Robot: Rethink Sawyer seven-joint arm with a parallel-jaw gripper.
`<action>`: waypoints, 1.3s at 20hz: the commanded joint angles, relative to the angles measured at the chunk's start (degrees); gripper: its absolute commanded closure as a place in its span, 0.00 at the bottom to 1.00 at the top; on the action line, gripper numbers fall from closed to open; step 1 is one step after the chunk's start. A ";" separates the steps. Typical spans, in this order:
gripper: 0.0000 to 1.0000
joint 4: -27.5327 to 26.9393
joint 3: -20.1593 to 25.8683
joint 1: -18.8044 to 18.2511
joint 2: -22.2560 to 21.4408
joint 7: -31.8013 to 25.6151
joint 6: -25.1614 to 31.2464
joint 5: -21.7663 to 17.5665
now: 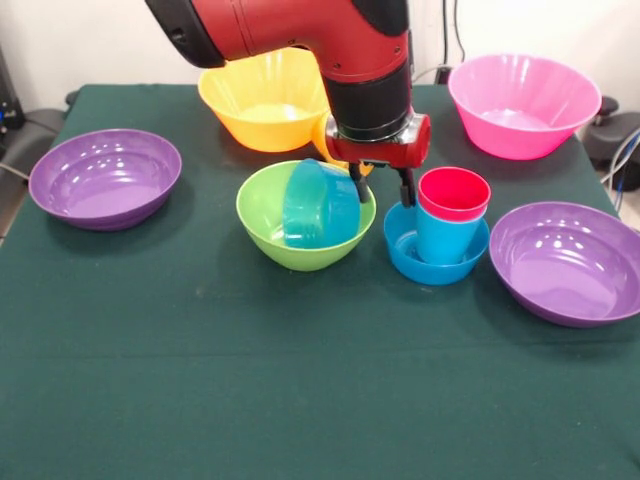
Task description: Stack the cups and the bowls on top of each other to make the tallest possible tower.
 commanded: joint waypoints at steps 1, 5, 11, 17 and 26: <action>0.00 0.51 1.10 0.26 -0.97 -8.06 0.14 -2.25; 0.00 2.31 1.44 -0.13 -3.59 -7.74 2.31 -0.70; 0.00 2.74 1.72 -0.47 -5.79 -8.47 5.67 1.25; 0.00 5.91 1.88 -0.93 -9.38 -8.40 6.77 2.94; 0.00 5.03 1.39 -0.27 -9.47 -9.08 8.91 4.29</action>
